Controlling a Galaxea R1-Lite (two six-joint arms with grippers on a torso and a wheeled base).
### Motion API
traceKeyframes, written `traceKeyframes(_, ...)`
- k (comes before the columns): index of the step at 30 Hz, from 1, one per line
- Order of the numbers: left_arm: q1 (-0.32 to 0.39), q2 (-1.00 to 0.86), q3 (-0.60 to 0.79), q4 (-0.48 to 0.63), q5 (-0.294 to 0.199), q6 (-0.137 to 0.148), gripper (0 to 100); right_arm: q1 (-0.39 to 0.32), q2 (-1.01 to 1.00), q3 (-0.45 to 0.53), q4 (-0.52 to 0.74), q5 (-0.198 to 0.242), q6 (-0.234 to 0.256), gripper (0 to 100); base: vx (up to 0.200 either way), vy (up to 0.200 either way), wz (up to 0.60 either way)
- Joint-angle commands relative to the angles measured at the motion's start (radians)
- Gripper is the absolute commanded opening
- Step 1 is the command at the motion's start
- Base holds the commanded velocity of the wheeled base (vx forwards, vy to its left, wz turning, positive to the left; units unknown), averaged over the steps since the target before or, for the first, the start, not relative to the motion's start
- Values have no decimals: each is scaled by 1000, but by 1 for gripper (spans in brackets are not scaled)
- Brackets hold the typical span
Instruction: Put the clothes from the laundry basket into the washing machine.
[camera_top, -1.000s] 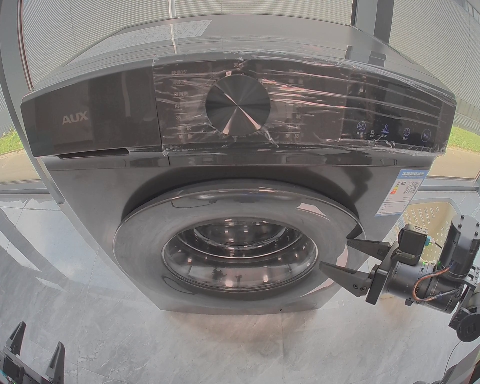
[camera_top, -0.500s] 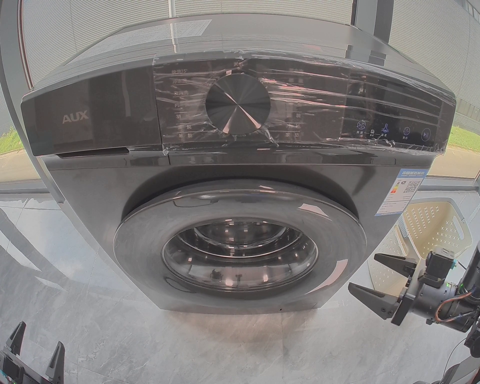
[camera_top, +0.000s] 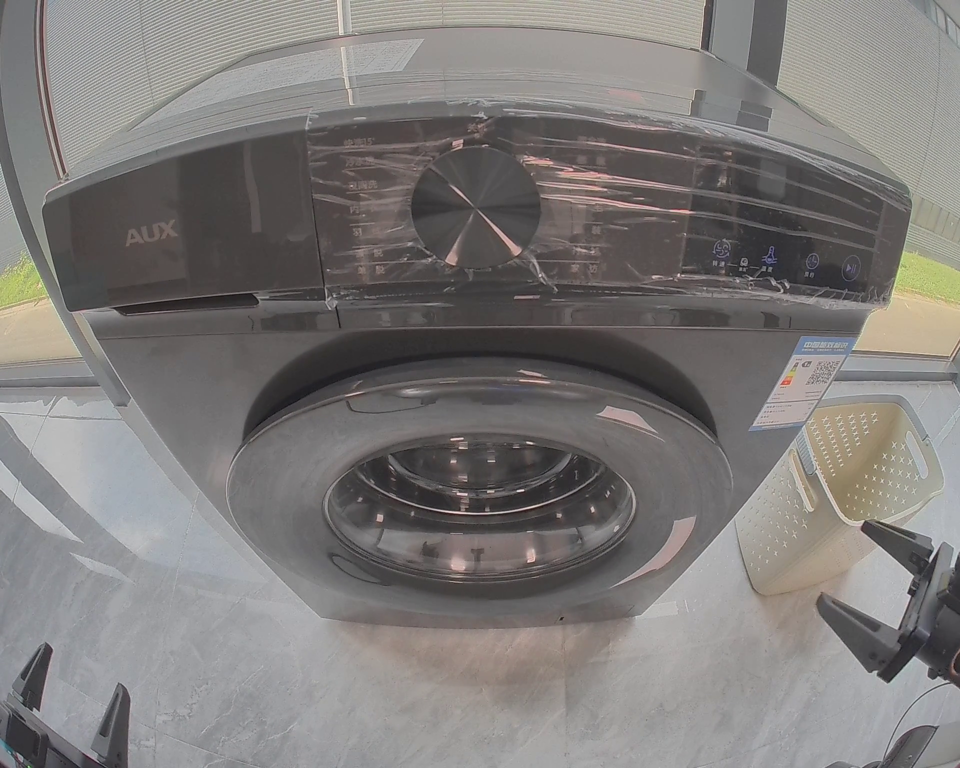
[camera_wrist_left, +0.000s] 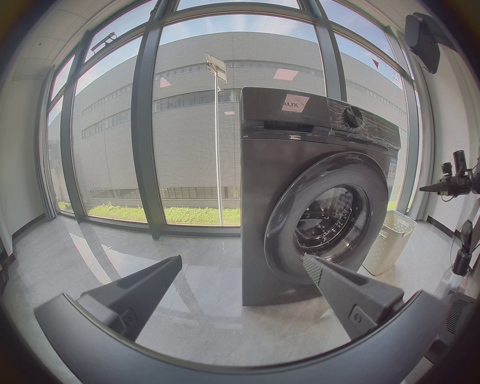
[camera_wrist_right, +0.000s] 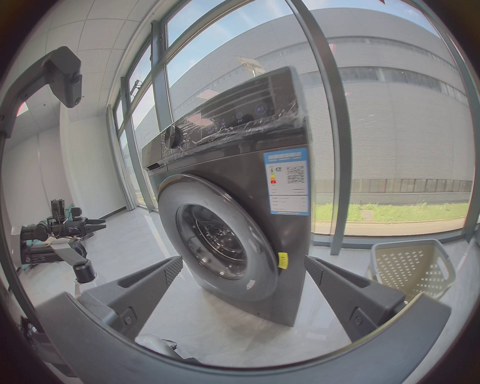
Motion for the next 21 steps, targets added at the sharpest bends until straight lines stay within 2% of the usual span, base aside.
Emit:
traceKeyframes(1, 0, -16, 15, 0, 0, -2, 100, -131, -357, -24, 213, 8, -30, 100, 0, 0, 0)
traceKeyframes(6, 0, -16, 15, 0, 0, -2, 100, -151, -498, -32, 319, 6, -30, 100, 0, 0, 0)
traceKeyframes(12, 0, -16, 15, 0, 0, -1, 100, -222, -593, -23, 339, 8, -30, 100, 0, 0, 0)
traceKeyframes(21, 0, -16, 15, 0, 0, -2, 100, -262, -733, 13, 384, 9, -29, 100, 0, 0, 0)
